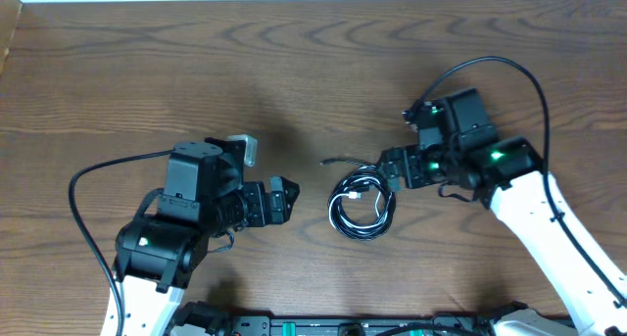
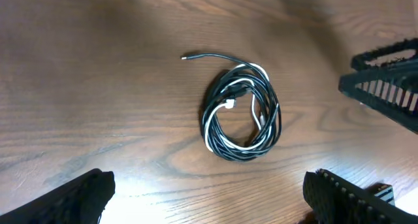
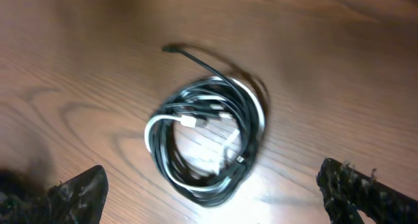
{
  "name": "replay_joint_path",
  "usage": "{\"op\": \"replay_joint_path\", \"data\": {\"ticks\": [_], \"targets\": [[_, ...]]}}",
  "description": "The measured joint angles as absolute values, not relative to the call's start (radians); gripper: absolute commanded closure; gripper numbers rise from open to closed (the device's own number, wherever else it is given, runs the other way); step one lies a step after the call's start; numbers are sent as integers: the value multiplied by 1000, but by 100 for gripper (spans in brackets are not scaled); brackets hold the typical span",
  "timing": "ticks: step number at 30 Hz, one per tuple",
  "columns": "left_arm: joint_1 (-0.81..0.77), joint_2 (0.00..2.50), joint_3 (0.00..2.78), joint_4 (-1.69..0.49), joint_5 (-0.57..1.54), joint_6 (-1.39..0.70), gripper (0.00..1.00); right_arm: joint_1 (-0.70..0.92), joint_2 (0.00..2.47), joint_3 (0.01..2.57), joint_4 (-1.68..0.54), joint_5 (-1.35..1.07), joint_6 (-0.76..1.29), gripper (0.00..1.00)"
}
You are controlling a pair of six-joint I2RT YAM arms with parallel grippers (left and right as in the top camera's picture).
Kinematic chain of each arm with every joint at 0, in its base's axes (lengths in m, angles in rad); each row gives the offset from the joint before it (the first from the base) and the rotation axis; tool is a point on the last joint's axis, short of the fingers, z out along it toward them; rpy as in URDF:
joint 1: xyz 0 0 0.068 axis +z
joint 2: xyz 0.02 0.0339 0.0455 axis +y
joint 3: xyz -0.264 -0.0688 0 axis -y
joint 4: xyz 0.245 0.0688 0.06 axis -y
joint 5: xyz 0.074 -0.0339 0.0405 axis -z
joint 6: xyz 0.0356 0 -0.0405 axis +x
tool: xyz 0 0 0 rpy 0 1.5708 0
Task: Untangle cables
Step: 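Move both grippers toward the coiled black and white cable bundle, then grasp the cable coil with the right gripper, left gripper grasps opposite side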
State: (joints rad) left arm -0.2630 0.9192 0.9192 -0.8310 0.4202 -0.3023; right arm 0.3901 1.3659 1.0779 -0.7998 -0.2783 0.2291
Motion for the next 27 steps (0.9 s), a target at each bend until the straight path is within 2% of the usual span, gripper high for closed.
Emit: {"op": "replay_joint_path", "data": {"ticks": [2, 4, 5, 12, 18, 22, 24, 27], "targets": [[-264, 918, 919, -831, 420, -302, 2, 412, 1366, 1071, -758, -279, 244, 1], [-264, 918, 919, -831, 420, -297, 10, 428, 1367, 1039, -702, -277, 282, 1], [-264, 918, 919, -831, 420, -291, 11, 434, 1367, 1012, -665, -273, 313, 1], [-264, 918, 919, -838, 420, -284, 10, 440, 1408, 786, -459, -221, 641, 1], [-264, 918, 919, -838, 420, -284, 10, 440, 1408, 767, -459, -183, 765, 1], [-264, 918, 919, -838, 420, -284, 9, 440, 1408, 768, -495, -175, 769, 1], [-264, 918, 919, -838, 420, -284, 9, 440, 1408, 767, -538, -178, 770, 6], [-264, 918, 919, -838, 420, -284, 9, 440, 1408, 767, -577, -207, 762, 6]]}}
